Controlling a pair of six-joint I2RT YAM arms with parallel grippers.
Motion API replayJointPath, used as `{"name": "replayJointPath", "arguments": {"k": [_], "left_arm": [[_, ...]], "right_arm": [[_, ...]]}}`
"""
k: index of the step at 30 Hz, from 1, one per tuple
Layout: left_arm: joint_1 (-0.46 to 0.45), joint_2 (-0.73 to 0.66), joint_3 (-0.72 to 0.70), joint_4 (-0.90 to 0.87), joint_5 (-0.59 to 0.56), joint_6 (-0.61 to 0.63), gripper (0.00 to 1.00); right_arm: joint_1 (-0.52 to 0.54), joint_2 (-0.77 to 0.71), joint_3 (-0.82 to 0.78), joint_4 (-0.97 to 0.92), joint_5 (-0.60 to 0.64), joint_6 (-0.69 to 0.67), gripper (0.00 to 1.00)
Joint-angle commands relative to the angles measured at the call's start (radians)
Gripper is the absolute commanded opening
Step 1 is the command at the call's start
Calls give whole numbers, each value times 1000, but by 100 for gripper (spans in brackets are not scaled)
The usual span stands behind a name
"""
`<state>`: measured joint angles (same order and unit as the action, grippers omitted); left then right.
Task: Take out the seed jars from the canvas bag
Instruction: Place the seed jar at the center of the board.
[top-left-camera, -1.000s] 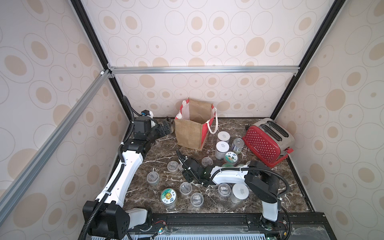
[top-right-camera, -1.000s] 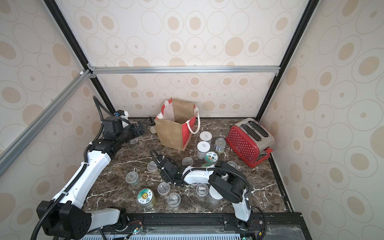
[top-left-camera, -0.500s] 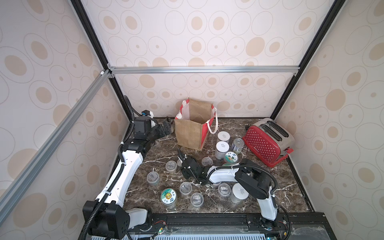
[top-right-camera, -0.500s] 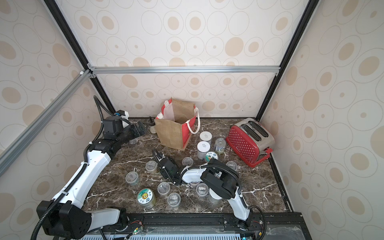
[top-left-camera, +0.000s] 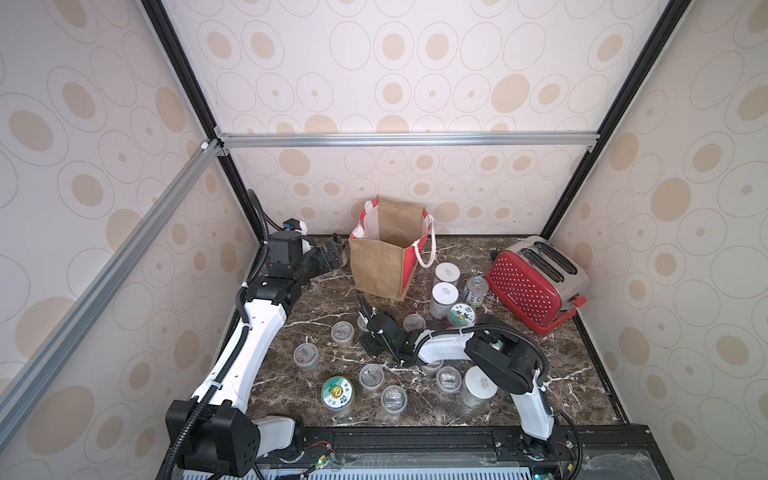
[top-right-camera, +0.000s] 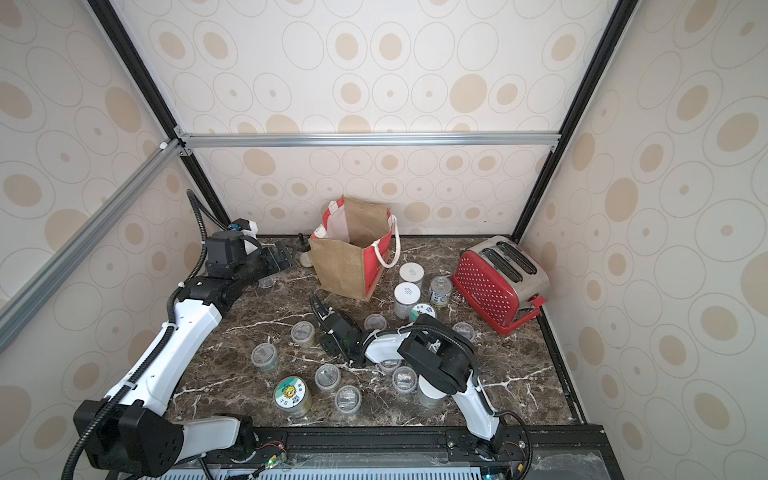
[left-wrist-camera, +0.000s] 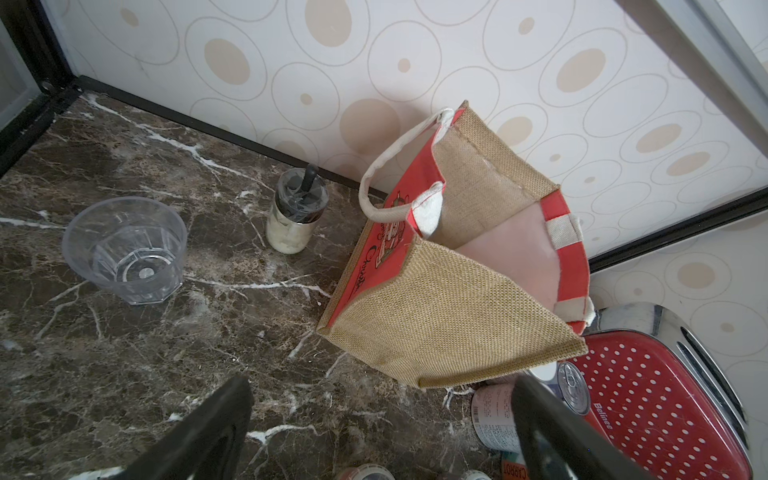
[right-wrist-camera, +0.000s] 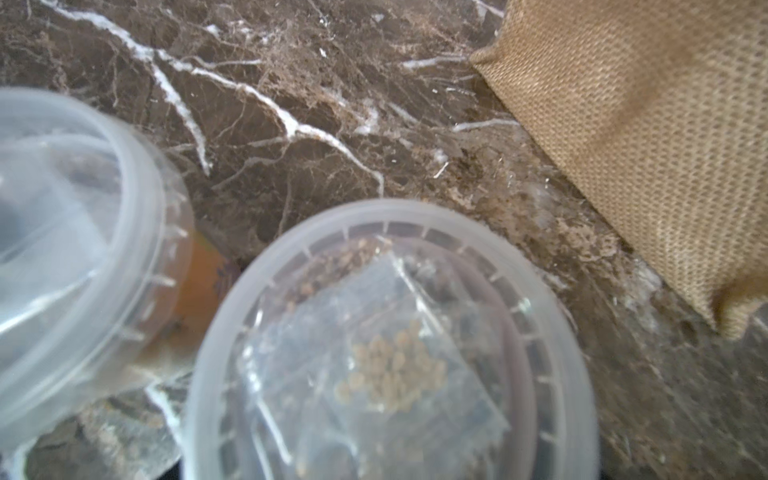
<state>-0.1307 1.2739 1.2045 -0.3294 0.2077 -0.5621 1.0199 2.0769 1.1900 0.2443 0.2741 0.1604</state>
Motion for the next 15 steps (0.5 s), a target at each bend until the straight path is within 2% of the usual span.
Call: {"name": "replayJointPath", "arguments": {"k": [1, 5, 8, 15], "left_arm": [[-4, -32, -32, 6, 12, -15, 98], [-21, -81, -95, 20, 3, -36, 98], [-47, -127, -137, 18, -16, -44, 98], [-110, -299, -221, -24, -162, -33, 98]], "right_arm": [[-1, -101, -19, -75, -35, 6, 84], [-1, -222, -48, -142, -43, 23, 90], [-1, -350, -99, -157, -64, 38, 100], [-3, -649, -192, -256, -91, 58, 100]]}}
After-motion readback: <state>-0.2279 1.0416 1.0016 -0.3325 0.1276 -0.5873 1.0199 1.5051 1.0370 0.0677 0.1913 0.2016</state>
